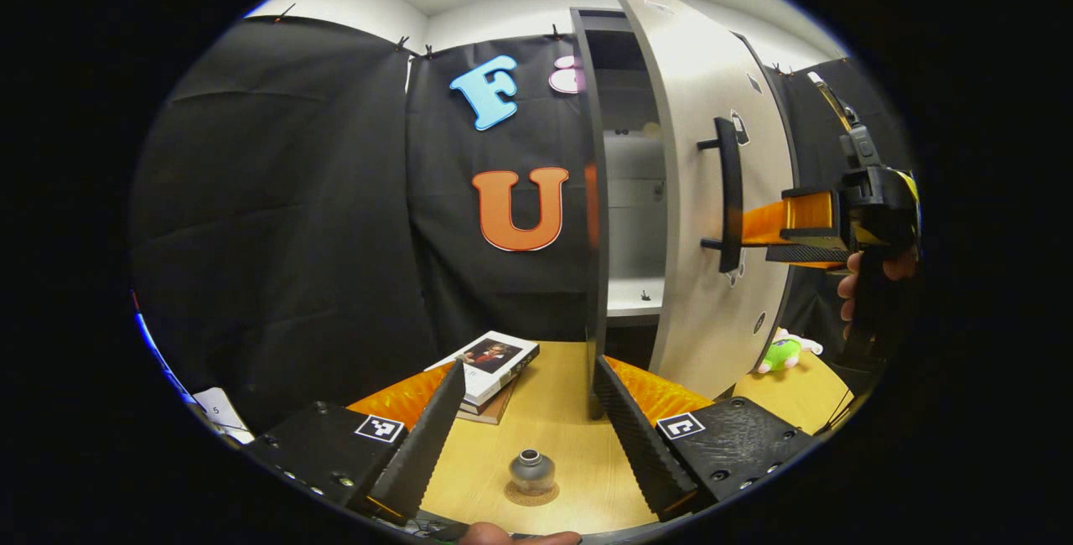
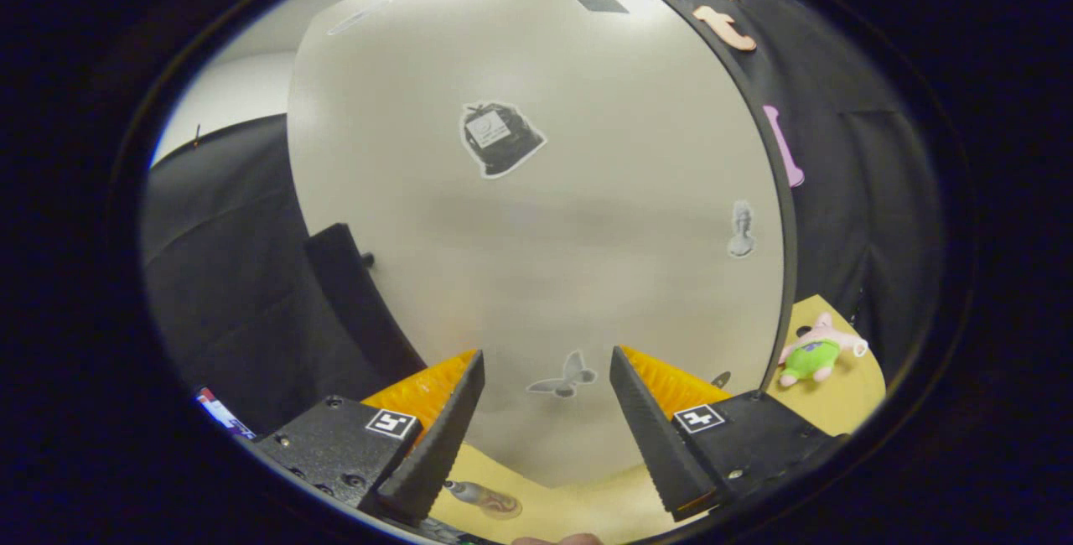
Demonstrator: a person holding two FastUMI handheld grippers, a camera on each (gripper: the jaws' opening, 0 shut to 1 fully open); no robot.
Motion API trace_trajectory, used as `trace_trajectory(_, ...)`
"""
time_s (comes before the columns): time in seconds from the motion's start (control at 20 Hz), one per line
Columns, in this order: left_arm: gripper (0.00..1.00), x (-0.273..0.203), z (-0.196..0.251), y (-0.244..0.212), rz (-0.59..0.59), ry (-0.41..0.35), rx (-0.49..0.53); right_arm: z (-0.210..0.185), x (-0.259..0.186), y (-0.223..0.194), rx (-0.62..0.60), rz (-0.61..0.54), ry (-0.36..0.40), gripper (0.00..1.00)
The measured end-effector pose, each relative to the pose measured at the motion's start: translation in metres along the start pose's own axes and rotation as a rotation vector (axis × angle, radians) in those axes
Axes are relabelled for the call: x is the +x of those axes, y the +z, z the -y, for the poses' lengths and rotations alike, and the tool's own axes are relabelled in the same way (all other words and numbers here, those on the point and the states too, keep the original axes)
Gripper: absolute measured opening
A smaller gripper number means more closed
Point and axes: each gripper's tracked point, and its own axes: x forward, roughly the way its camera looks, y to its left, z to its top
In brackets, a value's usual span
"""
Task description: Open the cabinet door with the right hand, grasp the bottle in the cabinet with the left hand and place it on the coaster, then close the cabinet door with the right hand.
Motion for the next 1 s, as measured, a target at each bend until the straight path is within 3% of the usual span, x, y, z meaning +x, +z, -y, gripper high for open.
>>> trace_trajectory(0.25, 0.93, -0.006, -0.007, -0.003, 0.001, 0.008, -0.031, -0.002, -0.024, -0.005, -0.026, -0.004, 0.004, 0.96)
trace_trajectory(0.45, 0.93, -0.013, 0.012, 0.009, 0.045, -0.044, -0.03, 0.022, -0.089, -0.017, -0.047, 0.003, -0.024, 0.96)
trace_trajectory(0.7, 0.94, -0.024, 0.053, 0.015, 0.098, -0.142, 0.005, 0.072, -0.169, -0.021, -0.093, 0.059, -0.164, 0.96)
trace_trajectory(1.0, 0.94, -0.036, 0.121, 0.007, 0.106, -0.353, -0.02, 0.106, -0.222, -0.013, -0.094, 0.085, -0.334, 0.96)
